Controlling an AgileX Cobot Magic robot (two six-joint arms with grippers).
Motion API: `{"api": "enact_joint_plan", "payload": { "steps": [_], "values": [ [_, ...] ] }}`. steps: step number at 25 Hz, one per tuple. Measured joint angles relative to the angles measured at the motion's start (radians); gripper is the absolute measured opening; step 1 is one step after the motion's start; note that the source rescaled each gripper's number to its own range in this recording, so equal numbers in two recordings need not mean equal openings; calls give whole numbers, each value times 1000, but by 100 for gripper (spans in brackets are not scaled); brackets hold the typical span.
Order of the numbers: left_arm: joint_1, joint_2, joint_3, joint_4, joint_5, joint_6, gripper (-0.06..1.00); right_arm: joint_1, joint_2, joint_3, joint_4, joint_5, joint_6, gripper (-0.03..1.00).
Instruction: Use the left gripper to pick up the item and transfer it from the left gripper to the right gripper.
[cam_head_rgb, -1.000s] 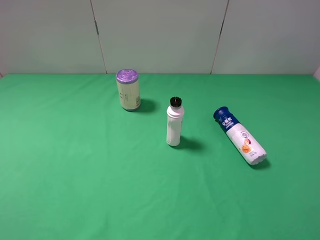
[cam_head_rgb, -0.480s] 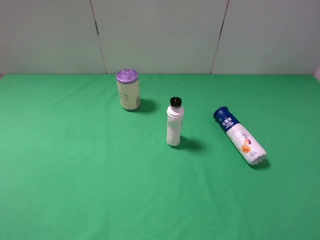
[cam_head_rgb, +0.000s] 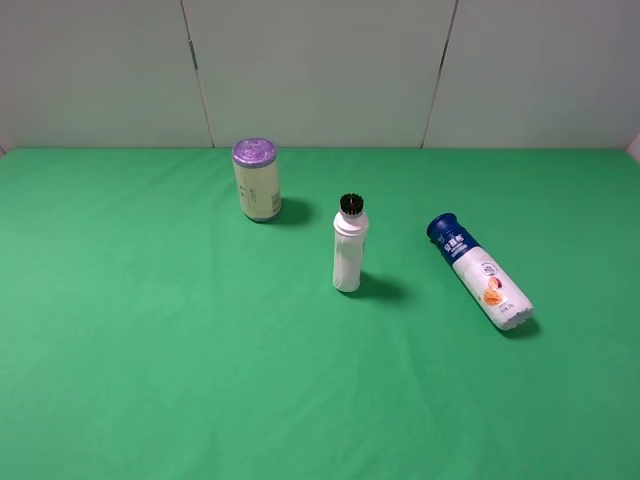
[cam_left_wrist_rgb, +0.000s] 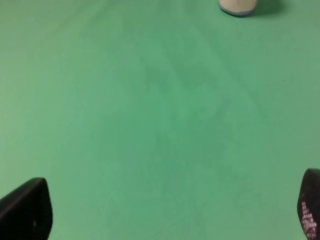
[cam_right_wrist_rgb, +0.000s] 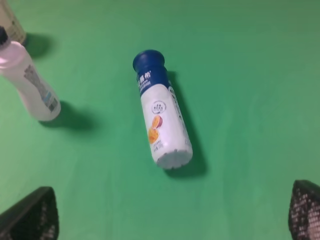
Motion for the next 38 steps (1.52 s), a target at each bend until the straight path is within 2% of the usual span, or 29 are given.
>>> {"api": "enact_joint_plan", "payload": {
  "steps": [7, 26, 38],
  "values": [
    [0, 0, 0, 0, 0, 0, 100, 0, -14, 13, -18, -30, -1, 100],
    [0, 0, 0, 0, 0, -1, 100, -1, -15, 13, -13, -32, -1, 100],
    [0, 0, 0, 0, 0, -1, 100, -216, -64, 13, -13, -33, -1, 100]
  ]
}}
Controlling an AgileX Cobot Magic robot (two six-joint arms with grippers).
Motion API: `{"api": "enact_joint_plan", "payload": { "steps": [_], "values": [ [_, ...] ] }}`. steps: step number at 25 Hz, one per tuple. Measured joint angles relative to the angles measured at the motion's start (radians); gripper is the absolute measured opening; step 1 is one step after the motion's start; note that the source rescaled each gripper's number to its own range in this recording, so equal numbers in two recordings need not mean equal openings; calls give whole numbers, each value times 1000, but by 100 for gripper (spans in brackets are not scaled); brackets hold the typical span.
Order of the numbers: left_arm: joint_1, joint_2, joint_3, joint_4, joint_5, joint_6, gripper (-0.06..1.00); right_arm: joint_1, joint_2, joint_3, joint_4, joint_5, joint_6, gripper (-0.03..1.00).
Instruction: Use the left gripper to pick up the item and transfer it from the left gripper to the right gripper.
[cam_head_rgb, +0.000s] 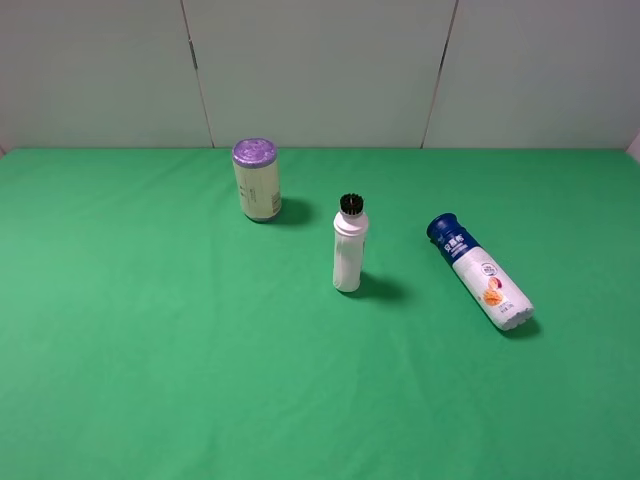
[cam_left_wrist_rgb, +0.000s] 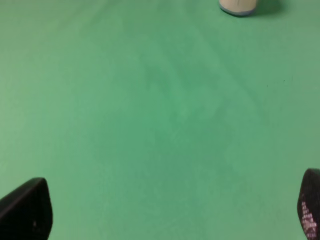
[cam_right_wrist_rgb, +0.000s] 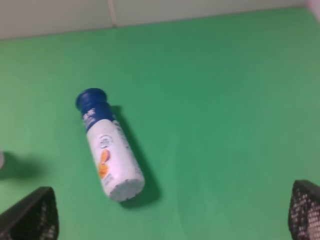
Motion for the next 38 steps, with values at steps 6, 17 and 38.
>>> {"api": "enact_joint_plan", "payload": {
  "steps": [6, 17, 38],
  "values": [
    [0, 0, 0, 0, 0, 0, 100, -24, 0, 0, 0, 0, -1, 100],
    [0, 0, 0, 0, 0, -1, 100, -24, 0, 0, 0, 0, -1, 100],
    [48, 0, 0, 0, 0, -1, 100, -24, 0, 0, 0, 1, -1, 100]
  ]
}}
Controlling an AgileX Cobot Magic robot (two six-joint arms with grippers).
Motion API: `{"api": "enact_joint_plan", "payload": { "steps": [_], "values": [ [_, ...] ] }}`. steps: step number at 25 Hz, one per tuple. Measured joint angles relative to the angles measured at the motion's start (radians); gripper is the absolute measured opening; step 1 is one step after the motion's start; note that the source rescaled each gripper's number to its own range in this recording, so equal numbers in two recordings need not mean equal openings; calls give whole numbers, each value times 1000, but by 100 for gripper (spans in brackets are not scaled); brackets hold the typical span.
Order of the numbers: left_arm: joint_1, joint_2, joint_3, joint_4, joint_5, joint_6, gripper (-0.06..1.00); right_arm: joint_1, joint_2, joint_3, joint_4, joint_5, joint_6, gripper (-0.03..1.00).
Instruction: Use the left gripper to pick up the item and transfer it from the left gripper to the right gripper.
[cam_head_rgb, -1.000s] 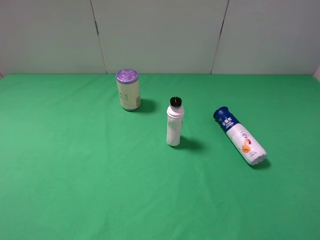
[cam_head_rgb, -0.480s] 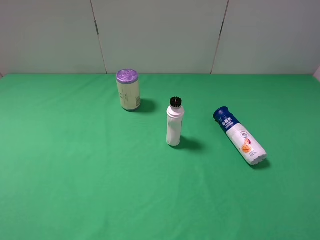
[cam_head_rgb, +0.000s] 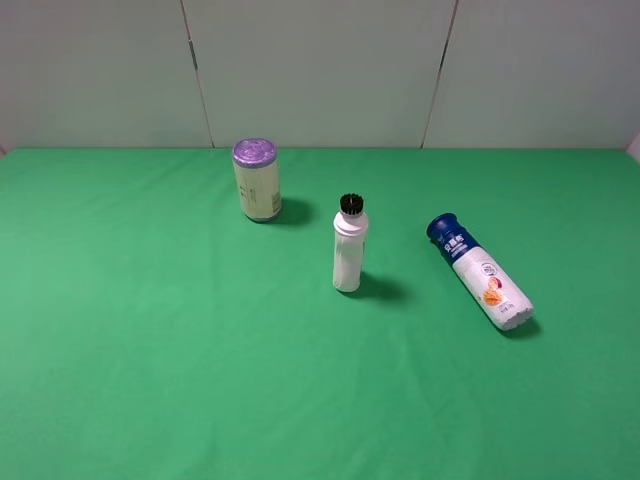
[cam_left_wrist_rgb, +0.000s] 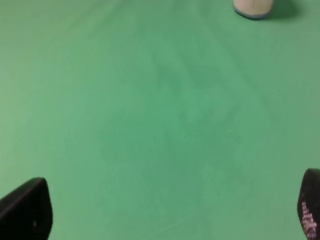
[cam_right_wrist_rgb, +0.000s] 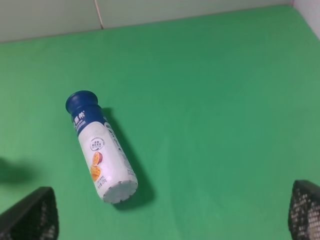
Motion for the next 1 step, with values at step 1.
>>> {"api": "enact_joint_plan", "payload": {
  "steps": [1],
  "values": [
    [0, 0, 0, 0, 0, 0, 100, 0, 0, 0, 0, 0, 0, 100]
  ]
}}
